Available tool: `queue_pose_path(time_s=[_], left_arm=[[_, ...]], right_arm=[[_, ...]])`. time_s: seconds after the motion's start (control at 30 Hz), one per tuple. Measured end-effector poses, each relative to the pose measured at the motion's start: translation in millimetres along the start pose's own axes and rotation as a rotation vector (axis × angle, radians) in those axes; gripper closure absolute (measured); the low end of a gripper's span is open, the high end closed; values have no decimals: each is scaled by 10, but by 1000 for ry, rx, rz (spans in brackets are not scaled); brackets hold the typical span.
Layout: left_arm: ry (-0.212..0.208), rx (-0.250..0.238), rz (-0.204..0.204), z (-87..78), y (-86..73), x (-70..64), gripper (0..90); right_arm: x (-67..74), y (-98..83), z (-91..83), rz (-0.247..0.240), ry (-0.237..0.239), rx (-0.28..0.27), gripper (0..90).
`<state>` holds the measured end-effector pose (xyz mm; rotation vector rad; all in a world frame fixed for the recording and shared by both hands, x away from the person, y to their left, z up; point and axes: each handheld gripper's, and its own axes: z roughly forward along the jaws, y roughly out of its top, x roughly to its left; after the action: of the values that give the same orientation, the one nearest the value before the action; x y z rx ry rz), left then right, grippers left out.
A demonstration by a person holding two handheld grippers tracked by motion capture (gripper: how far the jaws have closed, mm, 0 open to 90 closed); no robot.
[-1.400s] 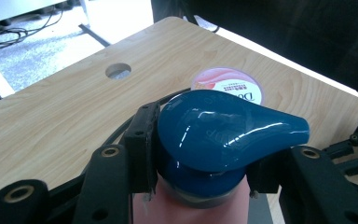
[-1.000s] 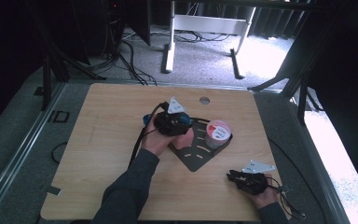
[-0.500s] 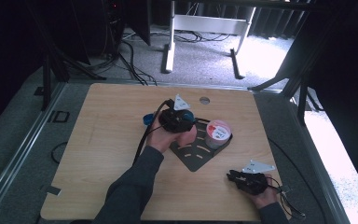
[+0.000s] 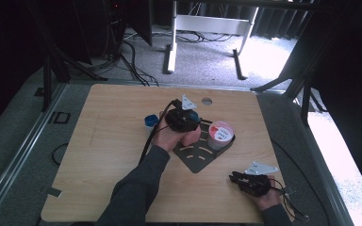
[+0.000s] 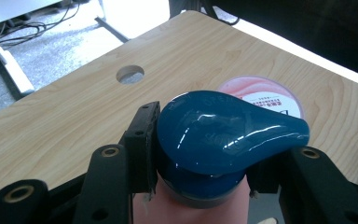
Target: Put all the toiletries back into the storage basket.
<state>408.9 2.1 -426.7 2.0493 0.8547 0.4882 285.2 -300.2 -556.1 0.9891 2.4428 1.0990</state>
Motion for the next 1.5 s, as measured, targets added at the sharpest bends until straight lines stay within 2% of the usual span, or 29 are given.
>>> queue_pose_path(time_s=[0.13,0.53,1.03,1.5], left_arm=[[2,2,3,59,20,-3,528],[21,4,-24,272,87,55,528],[46,51,-43,581,156,128,528],[48,63,-67,677,207,183,528]], right_arm=[[0,0,0,0,0,0,743],[2,-1,0,0,0,-1,743],[6,-6,-6,-2,-1,-1,742],[8,-7,-8,-3,-1,0,742]])
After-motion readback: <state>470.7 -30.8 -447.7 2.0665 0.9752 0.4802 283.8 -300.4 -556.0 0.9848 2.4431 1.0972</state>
